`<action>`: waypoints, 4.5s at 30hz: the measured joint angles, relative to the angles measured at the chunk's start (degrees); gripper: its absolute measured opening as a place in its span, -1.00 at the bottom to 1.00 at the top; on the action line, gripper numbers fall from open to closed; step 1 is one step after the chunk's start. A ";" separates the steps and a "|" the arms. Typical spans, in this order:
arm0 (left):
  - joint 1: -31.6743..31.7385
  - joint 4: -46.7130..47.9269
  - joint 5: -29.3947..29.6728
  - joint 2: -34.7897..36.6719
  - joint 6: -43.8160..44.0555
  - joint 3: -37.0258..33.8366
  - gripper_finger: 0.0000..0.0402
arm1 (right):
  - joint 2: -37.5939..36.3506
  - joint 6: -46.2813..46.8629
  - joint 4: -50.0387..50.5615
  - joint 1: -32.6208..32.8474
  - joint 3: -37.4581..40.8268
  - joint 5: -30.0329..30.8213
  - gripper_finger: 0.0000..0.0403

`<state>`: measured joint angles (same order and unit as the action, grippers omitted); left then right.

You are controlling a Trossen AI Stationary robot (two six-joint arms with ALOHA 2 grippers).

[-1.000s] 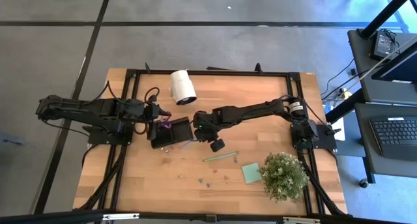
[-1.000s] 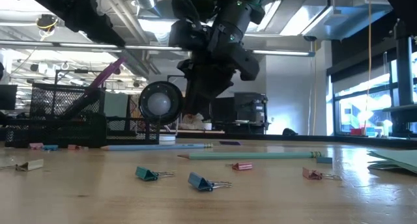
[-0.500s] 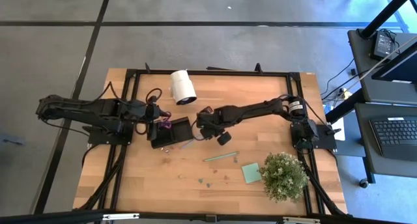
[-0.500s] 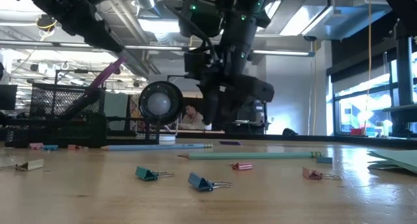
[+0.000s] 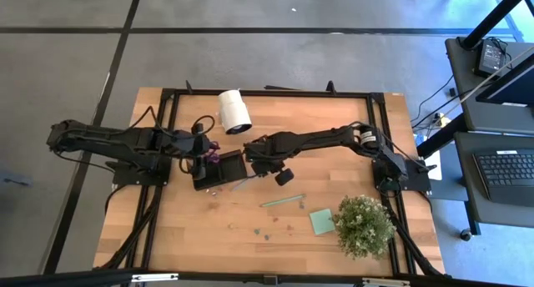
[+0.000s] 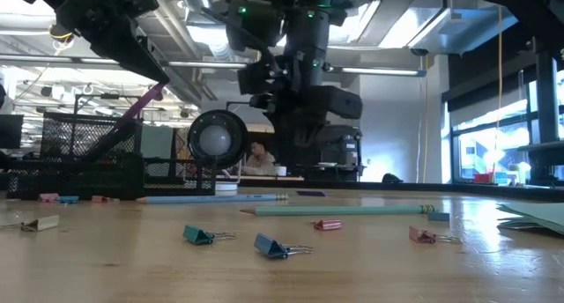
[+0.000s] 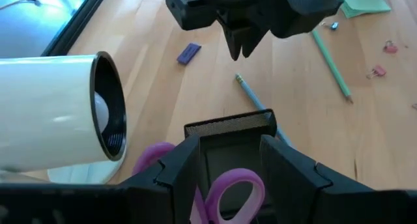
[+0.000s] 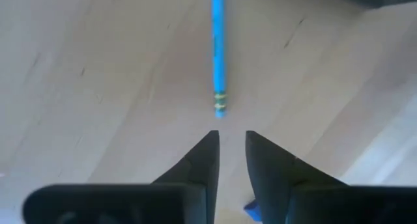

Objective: Pick and place office supplies into organizer
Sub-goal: Put the blue pencil into the black desk organizer

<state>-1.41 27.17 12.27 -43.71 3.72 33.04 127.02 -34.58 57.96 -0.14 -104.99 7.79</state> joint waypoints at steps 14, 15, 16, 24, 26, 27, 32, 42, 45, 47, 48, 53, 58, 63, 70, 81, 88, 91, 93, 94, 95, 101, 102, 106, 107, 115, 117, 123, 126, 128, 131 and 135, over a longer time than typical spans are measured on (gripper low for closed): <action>0.00 -0.57 0.03 0.01 0.27 0.00 -0.22 | 0.04 -2.79 -1.10 -0.09 0.00 10.22 -0.62; 0.00 -0.81 0.05 0.10 -0.12 0.00 -0.22 | 0.06 -3.91 -1.67 -0.07 0.00 10.16 -0.62; 0.00 -1.20 0.07 0.21 -0.37 0.00 -0.22 | 0.04 -4.74 -2.33 -0.07 0.00 10.05 -0.62; 0.00 -3.12 -1.50 1.18 -2.44 2.86 -0.22 | 1.53 -4.38 1.76 -0.79 -5.21 5.25 -0.62; 0.00 -3.22 -1.51 1.23 -2.46 3.80 -0.22 | 3.08 -3.39 4.69 -0.89 -8.24 3.01 -0.62; 0.00 -3.20 -1.55 1.27 -2.46 4.11 -0.22 | 3.91 -3.17 5.44 -0.91 -9.84 2.44 -0.62; 0.00 -3.03 -1.98 1.67 -2.45 4.71 -0.22 | 8.05 -3.42 9.15 -0.72 -16.03 1.53 -0.62; 0.00 -2.49 -2.85 1.63 -1.50 4.74 -0.22 | 8.64 1.67 9.59 -0.76 -16.66 1.53 -0.62; 0.00 -2.46 -3.36 1.63 -1.50 4.74 -0.22 | 8.61 2.81 9.95 -0.76 -16.67 1.53 -0.62; 0.00 -2.00 -3.36 1.63 -1.50 4.74 -0.22 | 8.61 2.76 9.68 -0.76 -16.65 1.53 -0.62; 0.00 -1.73 -3.34 1.63 -1.50 4.74 -0.22 | 8.61 2.73 9.41 -0.76 -16.65 1.54 -0.62; 0.00 -1.11 -3.34 1.63 -1.50 4.74 -0.22 | 8.61 2.62 9.42 -0.76 -16.65 1.53 -0.53; 0.00 -1.11 -3.32 1.63 -1.45 4.74 -0.22 | 8.61 2.52 9.41 -0.76 -16.65 1.53 -0.28; 0.00 -1.11 -3.30 1.63 -1.41 4.74 -0.22 | 8.61 2.41 9.39 -0.76 -16.63 1.55 -0.06; 0.00 -0.80 -3.29 1.63 -1.43 4.74 -0.22 | 8.61 2.48 8.71 -0.76 -16.63 1.57 0.05; 0.00 0.51 -3.27 1.63 -1.45 4.74 -0.22 | 8.61 1.89 10.25 -0.92 -16.61 -4.85 -0.12; 0.00 0.52 -3.27 1.62 -1.40 4.74 -0.22 | 11.02 2.01 10.01 -0.93 -16.59 -4.85 -0.23; 0.00 0.71 -3.27 1.60 -1.32 4.74 -0.22 | 12.05 1.98 9.99 -0.94 -16.57 -4.85 -0.23; 0.00 1.12 -3.27 1.60 -1.30 4.74 -0.22 | 12.17 1.98 9.90 -0.94 -16.57 -4.85 -0.23; 0.00 1.36 -3.27 1.63 -1.30 4.74 -0.22 | 12.17 1.98 9.90 -0.94 -16.57 -4.85 -0.23; 0.00 1.54 -3.27 1.63 -1.30 4.74 -0.22 | 12.17 1.98 9.88 -0.94 -16.57 -4.85 -0.23; 0.00 1.89 -3.27 1.60 -1.29 4.74 -0.22 | 12.15 2.63 9.80 -1.07 -16.19 -4.85 -0.23; -0.01 2.02 -3.27 1.60 -1.21 4.74 -0.22 | 12.15 2.64 9.87 -1.07 -15.67 -4.85 -0.23; 0.00 3.18 -3.25 1.60 -0.58 4.74 -0.22 | 12.04 4.61 9.94 -1.16 -13.99 -4.87 -0.23; 0.00 3.41 -3.25 1.61 -0.56 4.74 -0.22 | 11.98 4.78 9.95 -1.16 -13.59 -4.87 -0.23; 0.00 3.50 -3.25 1.61 -0.45 4.74 -0.22 | 11.98 5.60 8.94 -1.20 -12.07 -4.87 -0.23; -0.01 3.50 -3.25 1.61 -0.45 4.74 -0.22 | 11.98 5.74 8.91 -1.30 -12.07 -4.88 -0.23; -0.01 3.50 -3.25 1.60 -0.44 4.74 -0.22 | 11.76 5.59 6.35 -1.95 -12.07 -5.87 -0.23; 0.00 3.50 -3.25 1.62 -0.43 4.74 -0.22 | 11.72 5.45 5.73 -2.01 -11.46 -6.34 -0.23; 0.00 3.53 -3.25 1.60 -0.43 4.74 -0.22 | 11.40 5.36 5.61 -2.01 -10.20 -5.98 -0.23; -0.02 3.53 -3.25 1.60 -0.43 4.74 -0.22 | 11.06 5.45 4.46 -2.01 -8.07 -6.06 -0.23; -0.01 3.55 -3.23 1.61 -0.43 4.74 -0.22 | 10.82 5.45 1.77 -1.87 -5.29 -6.13 -0.23</action>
<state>-1.42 30.72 9.04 -42.10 3.29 37.78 137.84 -29.12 59.72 -2.01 -110.28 1.66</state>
